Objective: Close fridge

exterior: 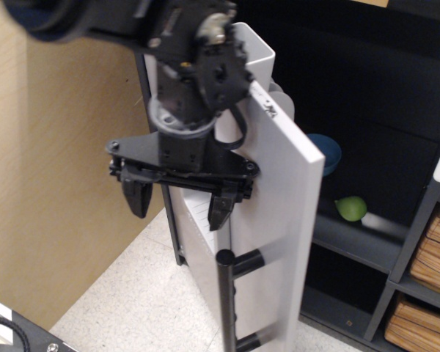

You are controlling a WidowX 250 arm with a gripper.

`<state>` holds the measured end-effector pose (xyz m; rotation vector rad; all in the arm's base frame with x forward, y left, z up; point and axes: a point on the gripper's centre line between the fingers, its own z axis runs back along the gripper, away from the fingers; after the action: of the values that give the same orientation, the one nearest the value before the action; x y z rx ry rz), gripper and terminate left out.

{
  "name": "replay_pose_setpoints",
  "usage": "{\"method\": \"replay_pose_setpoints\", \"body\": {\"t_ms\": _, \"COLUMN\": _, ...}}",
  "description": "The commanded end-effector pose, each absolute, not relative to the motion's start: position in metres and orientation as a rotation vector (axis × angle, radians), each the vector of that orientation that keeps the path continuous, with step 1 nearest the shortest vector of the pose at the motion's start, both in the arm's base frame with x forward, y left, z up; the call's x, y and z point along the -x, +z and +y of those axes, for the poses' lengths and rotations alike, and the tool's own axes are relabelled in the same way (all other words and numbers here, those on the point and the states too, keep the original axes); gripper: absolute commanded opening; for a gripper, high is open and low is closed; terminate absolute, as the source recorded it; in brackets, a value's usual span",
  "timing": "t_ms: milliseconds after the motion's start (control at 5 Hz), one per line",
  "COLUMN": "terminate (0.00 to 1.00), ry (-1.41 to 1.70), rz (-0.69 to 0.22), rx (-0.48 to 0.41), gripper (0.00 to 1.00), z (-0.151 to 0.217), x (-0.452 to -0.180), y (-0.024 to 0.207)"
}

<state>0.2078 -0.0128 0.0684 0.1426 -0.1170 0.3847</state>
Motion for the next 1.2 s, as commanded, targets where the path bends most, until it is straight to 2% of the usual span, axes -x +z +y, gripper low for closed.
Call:
{"method": "replay_pose_setpoints", "body": {"t_ms": 0, "terminate": 0.0, "ry": 0.436, "rz": -0.195, "rx": -0.094, "gripper": 1.0, "z": -0.019, "x": -0.258, "y": 0.081}}
{"method": "replay_pose_setpoints", "body": {"t_ms": 400, "terminate": 0.0, "ry": 0.471, "rz": -0.211, "rx": -0.043, "gripper": 1.0, "z": -0.032, "x": -0.301, "y": 0.087}}
{"method": "replay_pose_setpoints", "body": {"t_ms": 600, "terminate": 0.0, "ry": 0.465, "rz": -0.227, "rx": -0.013, "gripper": 1.0, "z": -0.034, "x": -0.319, "y": 0.083}}
{"method": "replay_pose_setpoints", "body": {"t_ms": 1000, "terminate": 0.0, "ry": 0.494, "rz": -0.286, "rx": 0.009, "gripper": 1.0, "z": -0.037, "x": -0.338, "y": 0.084}}
